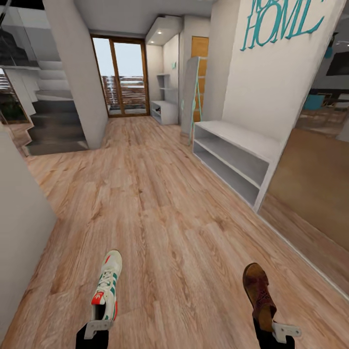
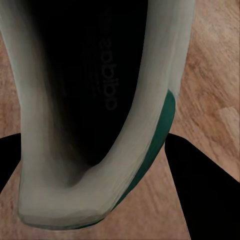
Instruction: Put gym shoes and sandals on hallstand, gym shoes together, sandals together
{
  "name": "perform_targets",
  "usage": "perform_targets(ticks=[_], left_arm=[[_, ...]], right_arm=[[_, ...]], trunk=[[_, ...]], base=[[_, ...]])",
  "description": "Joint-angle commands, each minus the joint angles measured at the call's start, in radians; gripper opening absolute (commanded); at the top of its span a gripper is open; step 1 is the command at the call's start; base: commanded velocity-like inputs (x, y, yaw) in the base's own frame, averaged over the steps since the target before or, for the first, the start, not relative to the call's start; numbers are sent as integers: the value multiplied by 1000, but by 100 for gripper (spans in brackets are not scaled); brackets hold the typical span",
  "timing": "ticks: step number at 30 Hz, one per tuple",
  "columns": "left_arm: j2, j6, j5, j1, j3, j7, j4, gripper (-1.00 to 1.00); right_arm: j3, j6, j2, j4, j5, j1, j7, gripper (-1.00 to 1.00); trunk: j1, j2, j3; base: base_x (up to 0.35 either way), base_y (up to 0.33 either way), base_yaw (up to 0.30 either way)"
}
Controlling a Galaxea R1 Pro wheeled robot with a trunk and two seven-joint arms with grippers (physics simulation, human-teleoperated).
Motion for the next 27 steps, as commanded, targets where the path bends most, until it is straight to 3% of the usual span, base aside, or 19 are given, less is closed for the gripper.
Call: perform_targets(ticks=[1,6,11,22,23,24,27], left_arm=[[-1,-4,-9,-1,9,-8,1,-100],[-1,-4,-9,-1,9,-8,1,-100],[-1,-4,-9,-1,9,-8,1,-100],[-1,-4,7,5,9,-7,1,-100],[-1,-4,11,5,9,-7,1,-100],[-1,-4,38,10,9,-7,1,-100],[-1,-4,44,14,9,-7,0,-100]], right_arm=[[-8,-12,1,1,9,0,7,-100],[-9,-184,2,65,9,0,9,-100],[-10,-271,2,122,9,-1,10,-100],[-9,-297,2,137,9,-1,11,-100],[-9,-297,2,136,9,-1,11,-100],[-9,-297,-3,137,9,-1,13,-100],[-9,-297,-2,137,9,-1,14,-100]], trunk=[[0,0,-1],[0,0,-4],[0,0,-8],[0,0,-9],[0,0,-9],[0,0,-9],[0,0,-9]], base=[[301,-166,278],[301,-166,272],[301,-166,209],[301,-166,23],[301,-166,1],[306,-155,0],[318,-118,0]])
